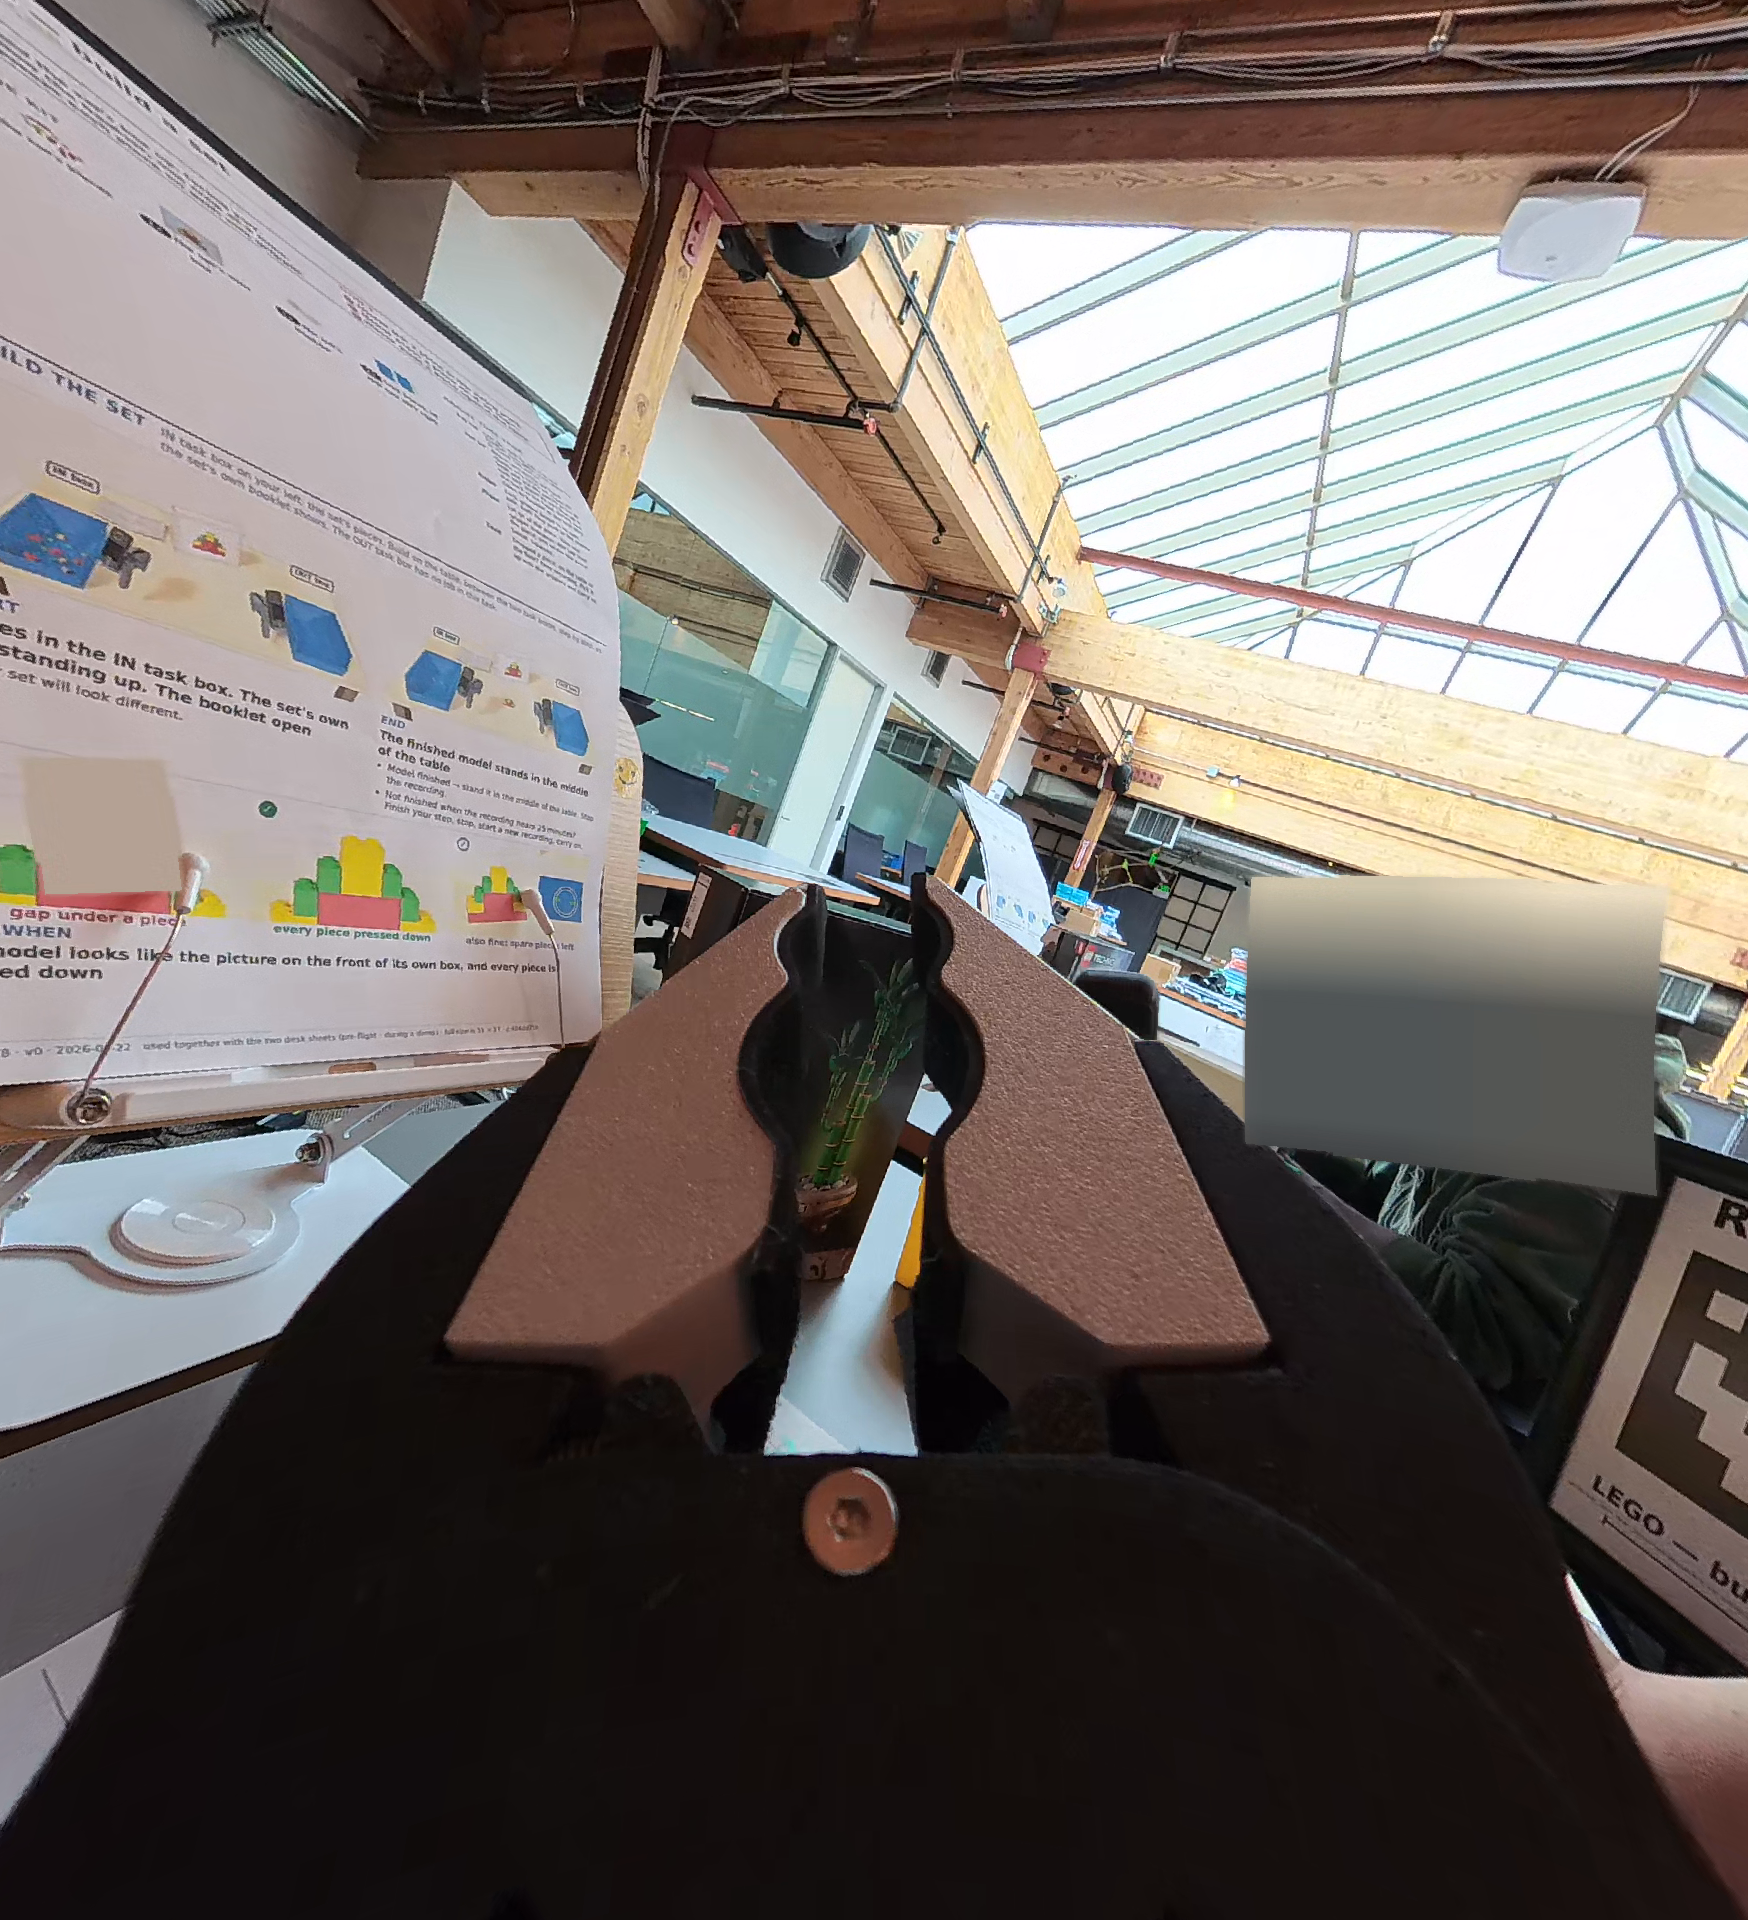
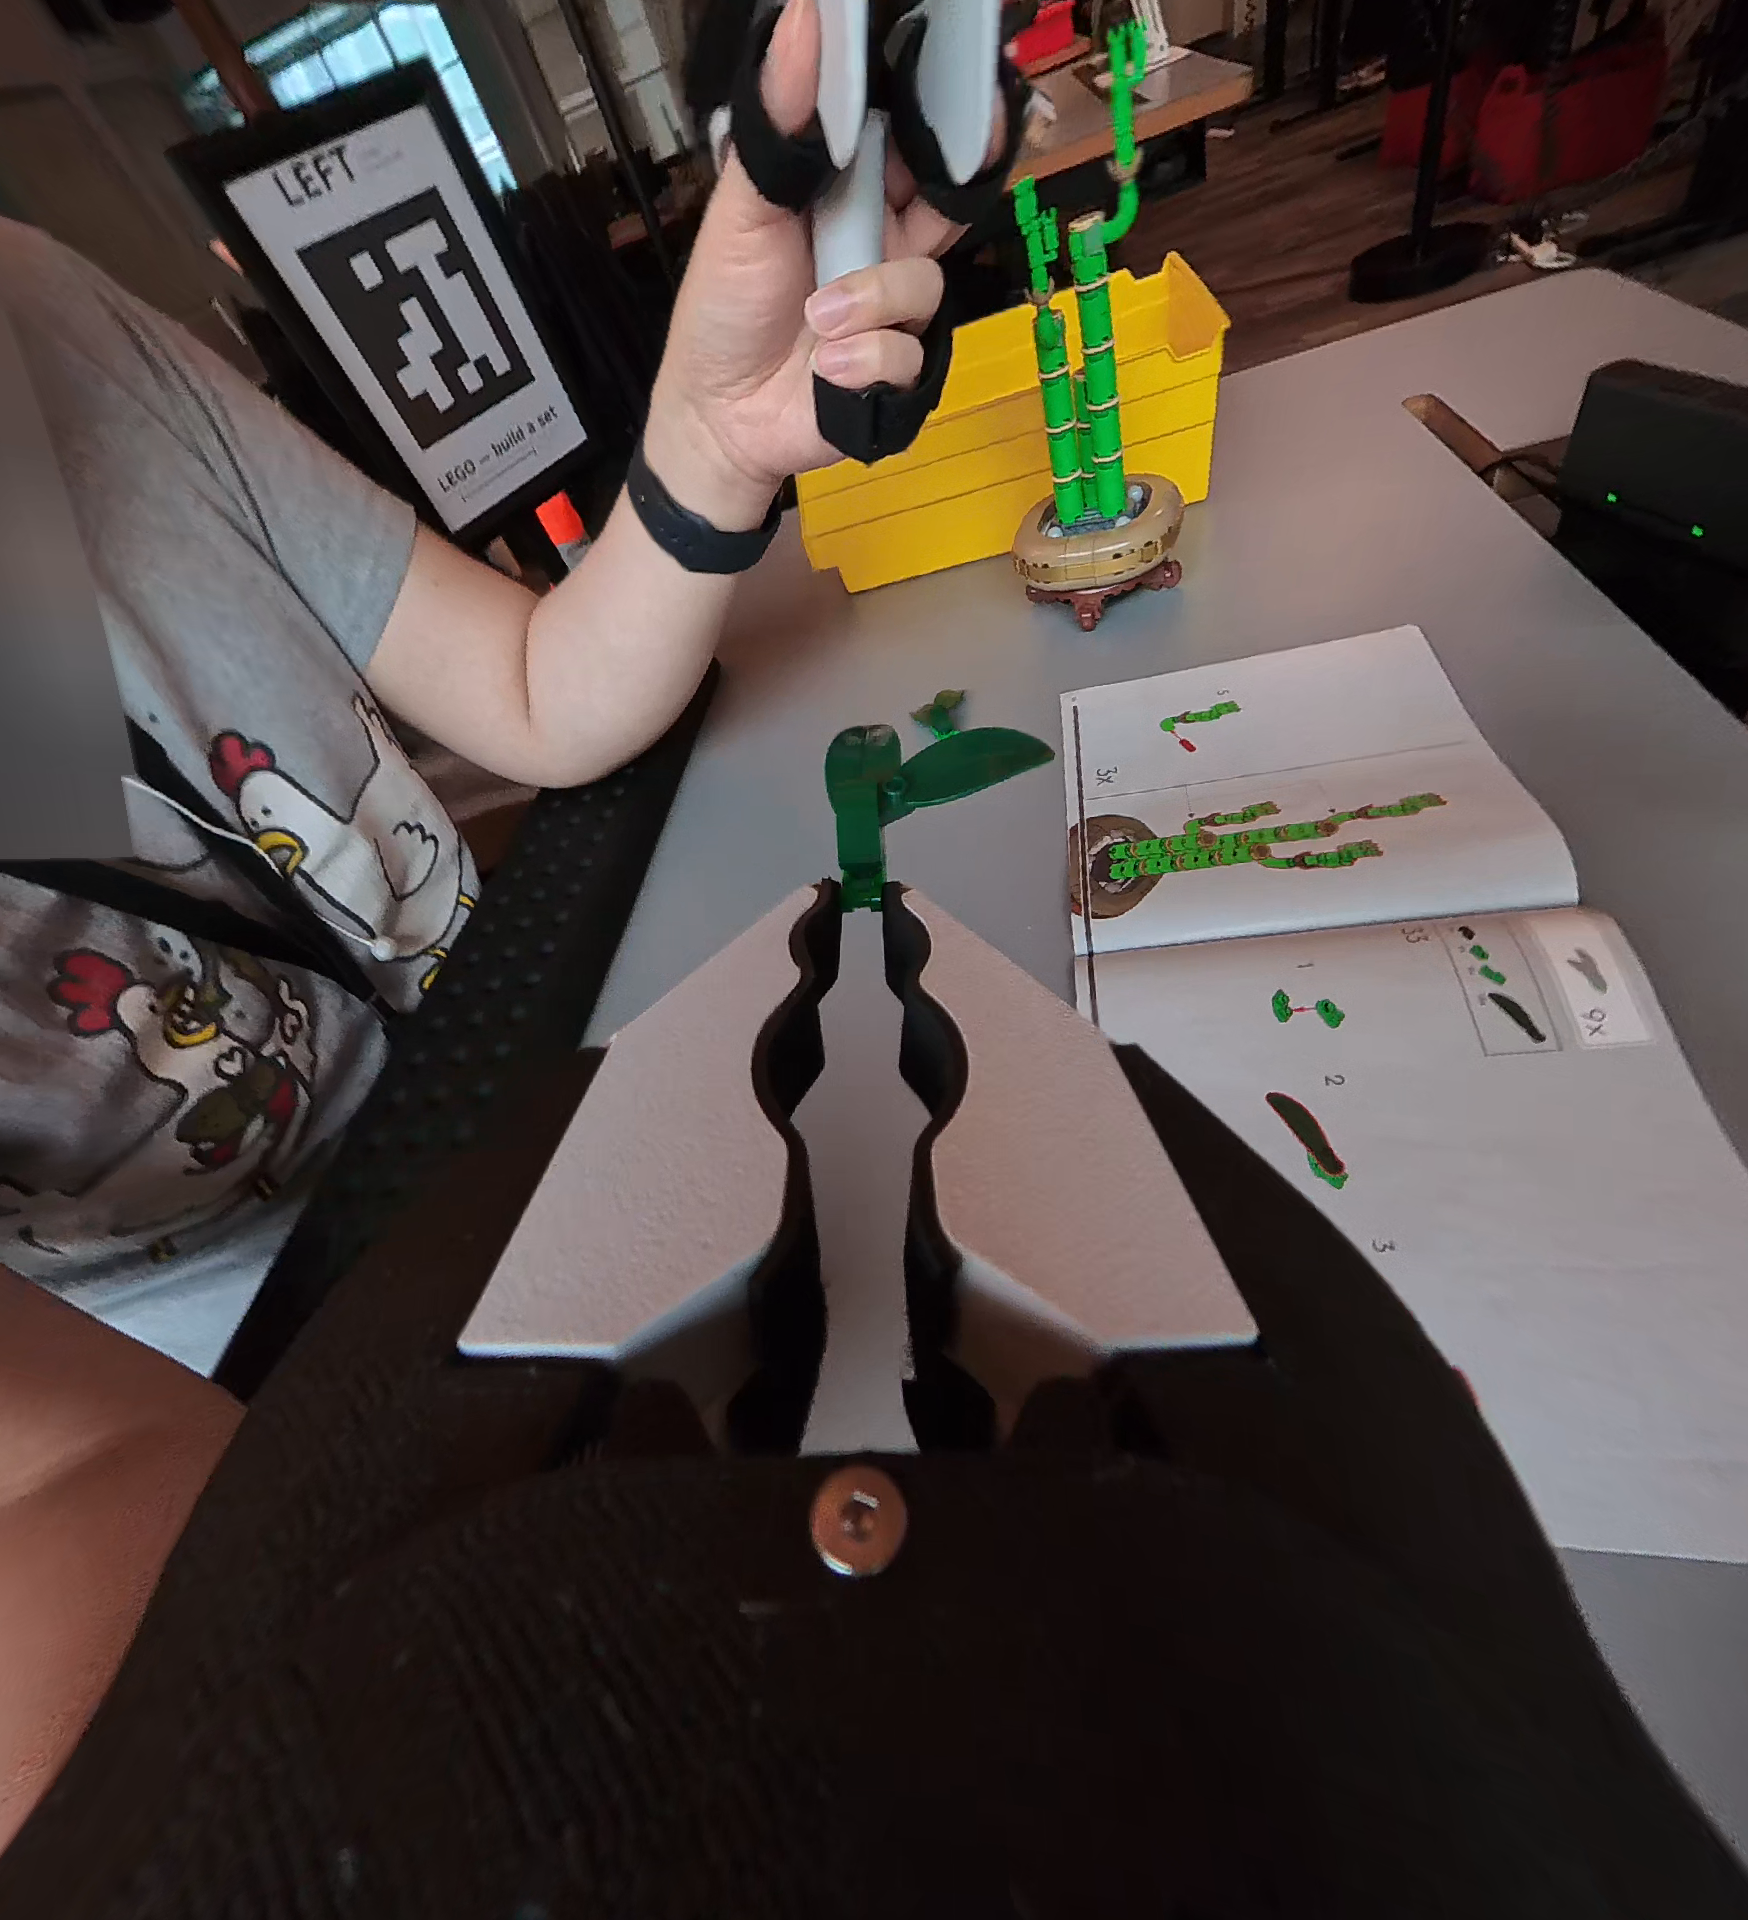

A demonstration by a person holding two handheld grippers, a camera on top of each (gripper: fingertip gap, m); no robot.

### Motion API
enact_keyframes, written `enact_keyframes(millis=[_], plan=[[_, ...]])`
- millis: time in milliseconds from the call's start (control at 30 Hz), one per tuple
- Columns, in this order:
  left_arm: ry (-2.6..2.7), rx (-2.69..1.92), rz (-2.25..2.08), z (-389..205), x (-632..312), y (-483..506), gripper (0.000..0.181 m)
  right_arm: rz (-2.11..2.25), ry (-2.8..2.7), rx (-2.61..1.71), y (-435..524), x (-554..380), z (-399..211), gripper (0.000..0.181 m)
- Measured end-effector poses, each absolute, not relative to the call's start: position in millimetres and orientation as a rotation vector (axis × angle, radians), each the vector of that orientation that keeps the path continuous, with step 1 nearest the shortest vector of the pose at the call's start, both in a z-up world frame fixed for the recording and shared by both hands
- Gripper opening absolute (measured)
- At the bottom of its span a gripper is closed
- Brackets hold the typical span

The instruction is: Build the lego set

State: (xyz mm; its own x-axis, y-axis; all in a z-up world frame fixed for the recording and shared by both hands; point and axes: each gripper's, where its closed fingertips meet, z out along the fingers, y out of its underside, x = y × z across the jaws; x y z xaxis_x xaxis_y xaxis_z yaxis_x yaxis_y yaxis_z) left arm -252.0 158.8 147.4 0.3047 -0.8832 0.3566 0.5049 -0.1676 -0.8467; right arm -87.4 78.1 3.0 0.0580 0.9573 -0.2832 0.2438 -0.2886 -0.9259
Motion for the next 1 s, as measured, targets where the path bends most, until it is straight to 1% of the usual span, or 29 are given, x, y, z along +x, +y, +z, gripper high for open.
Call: enact_keyframes(millis=[167,333,400,467,567,633,700,833,1000], plan=[[0.413,-1.177,-1.287,152.6,-256.9,157.0,0.014,1.22,-1.355,-1.476,61.5,-100.6,13.6,0.006],[0.401,-1.118,-1.281,171.6,-273.8,147.7,0.014,1.156,-1.435,-1.485,60.6,-123.6,6.6,0.006],[0.394,-1.082,-1.252,184.7,-289.8,141.9,0.014,1.157,-1.487,-1.478,61.1,-152.7,-0.8,0.006],[0.379,-1.041,-1.192,199.9,-313.7,135.2,0.014,1.233,-1.559,-1.387,54.6,-203.5,-9.2,0.006],[0.354,-1.003,-1.068,219.2,-356.5,122.7,0.011,1.303,-1.709,-1.35,43.4,-280.1,-52.3,0.006],[0.338,-0.989,-0.992,228.5,-382.7,113.0,0.008,1.275,-1.808,-1.383,42.0,-314.8,-84.6,0.006],[0.316,-0.982,-0.943,234.2,-403.9,105.2,0.008,1.296,-1.848,-1.395,38.7,-338.4,-102.3,0.006],[0.286,-0.959,-0.959,238.6,-425.0,98.6,0.011,1.245,-1.906,-1.431,41.5,-357.5,-130.3,0.006],[0.268,-0.954,-1.046,234.5,-431.4,104.8,0.013,1.248,-2.008,-1.468,38.3,-361.7,-146.2,0.006]])
